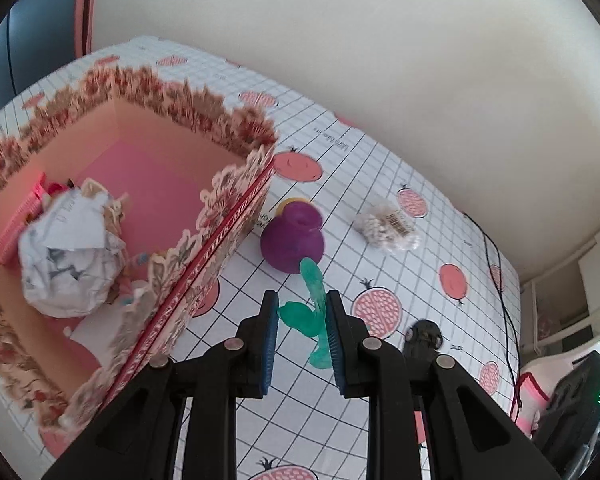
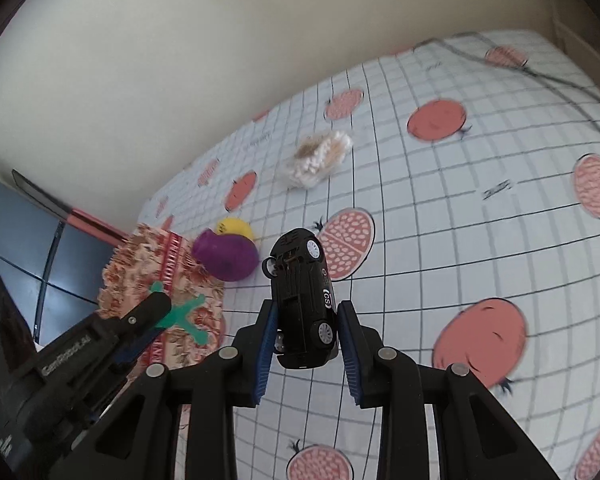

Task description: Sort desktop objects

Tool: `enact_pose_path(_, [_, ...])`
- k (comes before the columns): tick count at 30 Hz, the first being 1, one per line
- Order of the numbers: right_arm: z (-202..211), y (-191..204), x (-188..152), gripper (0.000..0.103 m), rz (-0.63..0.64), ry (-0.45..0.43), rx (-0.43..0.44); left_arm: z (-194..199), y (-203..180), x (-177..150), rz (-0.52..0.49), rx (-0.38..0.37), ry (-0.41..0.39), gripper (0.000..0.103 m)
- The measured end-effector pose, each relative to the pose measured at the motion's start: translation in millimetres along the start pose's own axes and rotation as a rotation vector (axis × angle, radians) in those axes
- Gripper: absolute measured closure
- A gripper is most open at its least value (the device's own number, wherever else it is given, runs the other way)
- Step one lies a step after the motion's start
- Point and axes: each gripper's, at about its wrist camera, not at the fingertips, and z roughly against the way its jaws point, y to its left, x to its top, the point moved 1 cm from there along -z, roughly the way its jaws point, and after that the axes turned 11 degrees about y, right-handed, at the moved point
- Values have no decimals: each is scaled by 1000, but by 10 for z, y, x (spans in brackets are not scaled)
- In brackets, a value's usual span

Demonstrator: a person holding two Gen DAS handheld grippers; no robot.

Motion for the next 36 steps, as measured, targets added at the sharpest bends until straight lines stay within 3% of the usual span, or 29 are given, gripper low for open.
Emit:
enact_pose_path(5, [398, 27, -111, 70, -14, -57, -10, 193, -43, -48, -18, 12, -33, 79])
enact_pose_path(22, [1408, 435, -199, 70, 56, -282, 51, 1129, -286, -183, -46, -75, -231, 79])
enact_pose_path(36, [1648, 902, -405, 70, 164, -335, 118, 1604, -146, -181, -34, -120, -339, 78])
